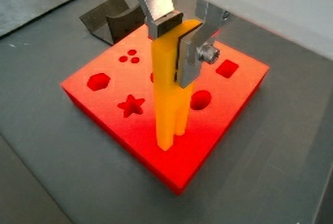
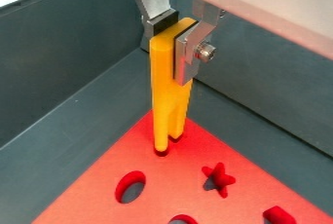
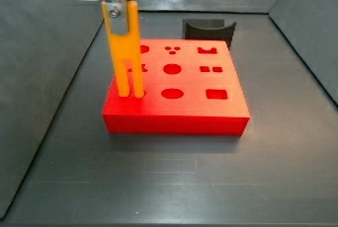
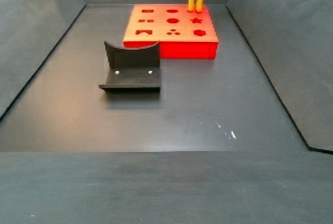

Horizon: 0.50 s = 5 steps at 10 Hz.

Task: Insert the square-circle object.

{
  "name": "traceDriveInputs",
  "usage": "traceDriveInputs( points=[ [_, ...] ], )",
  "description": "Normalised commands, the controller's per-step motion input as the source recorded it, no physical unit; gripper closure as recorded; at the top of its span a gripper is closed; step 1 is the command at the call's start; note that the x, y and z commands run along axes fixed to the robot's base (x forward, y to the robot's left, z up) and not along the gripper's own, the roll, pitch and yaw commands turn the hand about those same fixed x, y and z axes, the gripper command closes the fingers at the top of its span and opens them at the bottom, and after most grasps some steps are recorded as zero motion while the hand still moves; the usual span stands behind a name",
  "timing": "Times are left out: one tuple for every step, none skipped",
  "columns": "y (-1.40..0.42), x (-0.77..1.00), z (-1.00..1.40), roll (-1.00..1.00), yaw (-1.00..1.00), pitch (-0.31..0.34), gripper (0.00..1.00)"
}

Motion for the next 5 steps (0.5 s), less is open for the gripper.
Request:
traceDriveInputs(
  points=[
    [0.17,0.14,-0.39,0.0,-0.07,0.164,1.0],
    [0.22,-0.04,-0.43,0.0,-0.16,0.173,1.0],
    [0.2,-0.15,-0.3,-0.03,-0.13,0.149,1.0],
    [0.05,-0.12,-0.17,-0.07,-0.02,0.097,1.0],
    [-0.17,-0.07,-0.04,-0.09,0.0,0.019,1.0]
  ],
)
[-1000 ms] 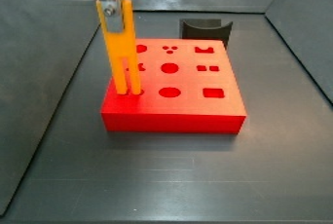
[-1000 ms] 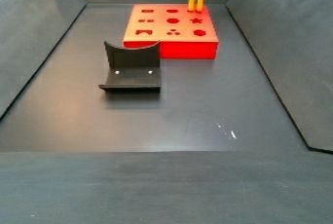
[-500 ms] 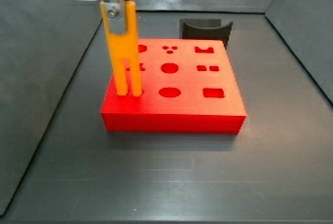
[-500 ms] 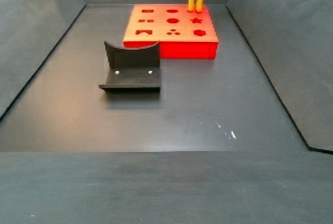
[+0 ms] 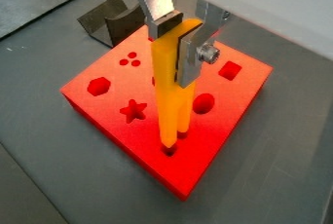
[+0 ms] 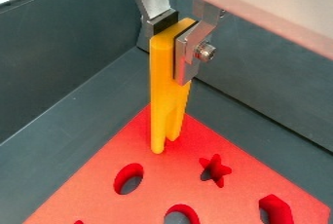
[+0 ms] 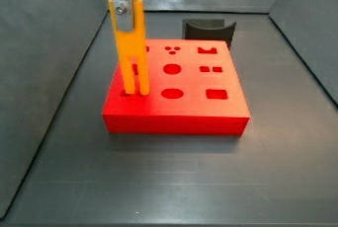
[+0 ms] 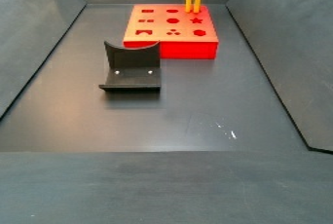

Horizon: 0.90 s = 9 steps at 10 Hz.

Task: Insert the square-circle object.

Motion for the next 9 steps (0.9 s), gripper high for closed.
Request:
traceDriveInputs(
  points=[
    [-0.11,0.0,-0.08,-0.1,0.0,0.004,1.0],
    [-0.09,0.0,-0.09,-0.1,0.0,0.0,1.0],
    [0.0,-0.02,-0.1,-0.12,0.02,0.0,1.0],
    [0.0,-0.05,-0.16,-0.12,0.18,0.0,1.0],
    [0.0,-0.09,-0.11,-0.15,0.32,0.0,1.0],
    [0.0,-0.03,-0.04,-0.16,0.31,0.0,1.0],
    [0.0,-0.02,-0.02,-0.12,0.15,0.0,1.0],
    [0.01,-0.04,-0.01,-0.04,0.0,0.007,1.0],
    [0.13,-0.1,-0.02,-0.04,0.0,0.0,1.0]
  ],
)
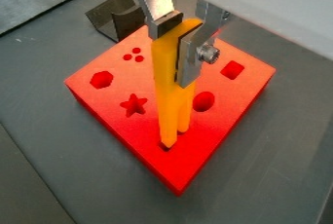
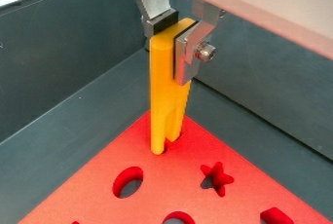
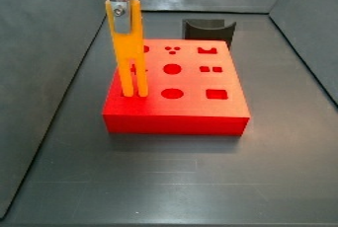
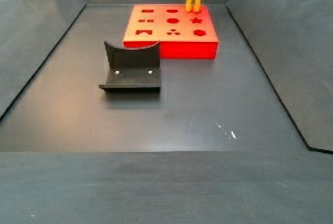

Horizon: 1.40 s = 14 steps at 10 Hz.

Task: Insert the square-circle object.

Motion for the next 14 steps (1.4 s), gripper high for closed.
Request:
traceDriveInputs(
  points=[
    [0.18,-0.22,-0.08,-0.04,-0.01,0.0,1.0],
    [0.11,-0.15,-0.04,-0.05,0.0,0.0,1.0],
    [0.0,0.0,0.0,-0.04,0.0,0.0,1.0],
    [-0.04,0.07,-0.03,-0.01,0.0,0.001,1.0],
    [-0.11,0.13,0.0,-0.02,0.0,0.034,1.0],
    [-0.14,0.21,0.0,-0.01,0.0,0.049,1.0],
    [-0.05,0.0,-0.06,-0.01,0.01,0.0,1.0],
    [-0.07,0.03,-0.06,-0.01,0.01,0.0,1.0],
    [0.0,0.0,-0.18,-0.02,0.0,0.0,1.0],
    [0.0,-0.01,-0.05,0.0,0.01,0.0,1.0],
    [-0.1,0.0,-0.02,0.0,0.05,0.0,1.0],
    [0.0,0.0,-0.19,-0.01,0.0,-0.01,1.0],
    [0.0,0.07,-0.09,0.0,0.0,0.001,1.0],
    [0.0,0.05,0.0,0.0,0.0,0.0,1.0]
  ],
)
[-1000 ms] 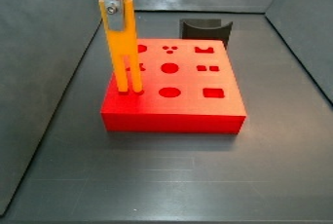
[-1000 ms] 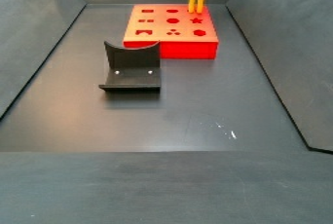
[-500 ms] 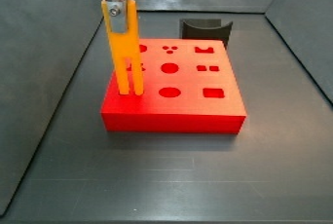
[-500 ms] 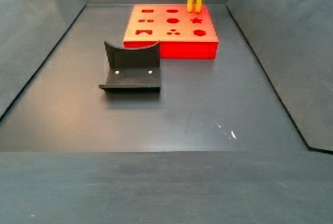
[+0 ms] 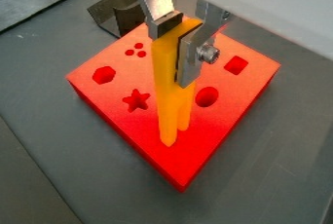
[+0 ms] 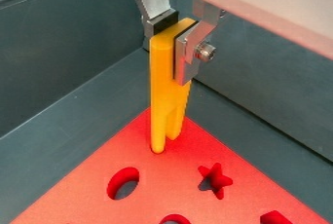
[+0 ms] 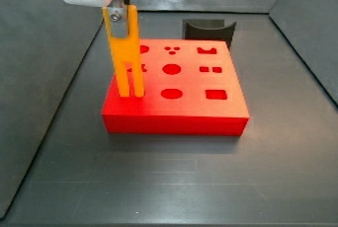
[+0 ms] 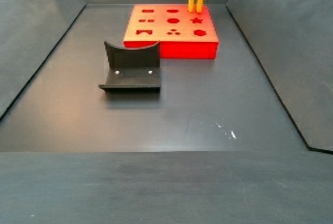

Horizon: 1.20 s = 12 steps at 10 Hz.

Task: Insert the square-circle object.

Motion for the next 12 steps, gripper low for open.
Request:
traceDriveInputs(
  points=[
    [0.0,0.05,-0.46,0.02,-0.04,0.0,1.0],
    [0.0,0.07,-0.86,0.0,-0.11,0.139,1.0],
    [0.0,0.14,-0.94,0.0,-0.09,0.137,1.0],
    [0.0,0.2,-0.96,-0.01,-0.09,0.1,1.0],
    [0.0,0.22,-0.95,-0.04,-0.07,0.069,1.0],
    [0.0,0.24,-0.93,-0.06,-0.07,0.044,1.0],
    [0.0,0.2,-0.97,-0.07,-0.09,0.001,1.0],
    [0.0,0.17,-1.0,-0.04,-0.09,0.0,1.0],
    [0.0,0.0,-1.0,0.0,-0.1,0.0,1.0],
    [0.0,-0.06,-0.87,0.0,-0.07,-0.003,1.0],
    [0.0,-0.24,-0.84,0.0,0.0,0.0,1.0],
    [0.0,-0.34,-0.4,0.0,0.04,0.0,1.0]
  ],
)
